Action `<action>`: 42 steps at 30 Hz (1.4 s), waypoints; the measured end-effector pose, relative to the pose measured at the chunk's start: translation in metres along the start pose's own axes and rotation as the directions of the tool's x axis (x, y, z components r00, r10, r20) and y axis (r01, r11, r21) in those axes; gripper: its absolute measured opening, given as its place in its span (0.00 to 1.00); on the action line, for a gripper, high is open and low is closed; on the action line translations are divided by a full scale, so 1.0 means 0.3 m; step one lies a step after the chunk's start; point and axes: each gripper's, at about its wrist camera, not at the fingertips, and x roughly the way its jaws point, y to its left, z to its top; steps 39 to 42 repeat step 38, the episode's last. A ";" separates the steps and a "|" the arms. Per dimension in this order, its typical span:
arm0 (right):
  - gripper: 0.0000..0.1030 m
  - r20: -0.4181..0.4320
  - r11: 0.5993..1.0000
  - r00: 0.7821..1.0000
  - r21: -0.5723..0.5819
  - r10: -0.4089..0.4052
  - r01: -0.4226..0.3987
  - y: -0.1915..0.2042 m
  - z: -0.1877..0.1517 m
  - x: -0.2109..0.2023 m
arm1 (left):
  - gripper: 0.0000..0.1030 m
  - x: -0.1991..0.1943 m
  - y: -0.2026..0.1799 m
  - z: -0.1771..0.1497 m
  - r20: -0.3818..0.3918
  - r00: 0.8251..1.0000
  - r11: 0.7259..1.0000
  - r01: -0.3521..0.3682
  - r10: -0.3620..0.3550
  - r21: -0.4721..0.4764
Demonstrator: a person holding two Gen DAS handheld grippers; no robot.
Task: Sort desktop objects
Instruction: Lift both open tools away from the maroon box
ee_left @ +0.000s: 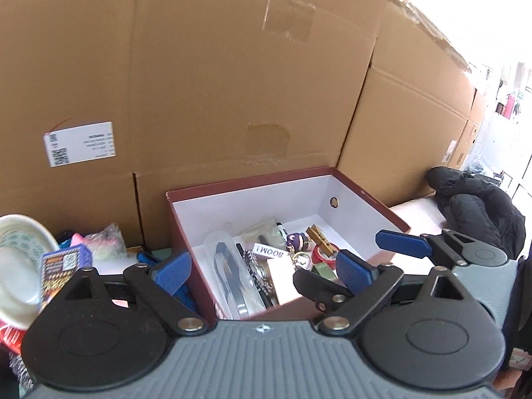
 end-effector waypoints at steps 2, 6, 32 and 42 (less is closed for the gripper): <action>0.93 0.009 1.000 1.000 -0.007 0.003 -0.003 0.023 -0.007 -0.031 | 0.94 -0.040 -0.007 -0.017 0.012 1.000 1.000 -0.008 0.008 0.008; 0.93 0.029 1.000 1.000 -0.028 0.005 -0.004 0.074 -0.027 -0.096 | 0.94 -0.128 -0.017 -0.054 0.041 0.999 1.000 -0.027 0.026 0.016; 0.96 0.083 0.985 0.982 0.038 -0.169 0.166 0.206 -0.329 -0.426 | 1.00 -0.334 -0.163 -0.366 0.149 0.982 0.990 -0.126 0.114 0.068; 0.96 0.069 0.982 0.980 0.023 -0.188 0.187 0.208 -0.350 -0.427 | 1.00 -0.329 -0.162 -0.368 0.127 0.986 0.992 -0.117 0.109 0.052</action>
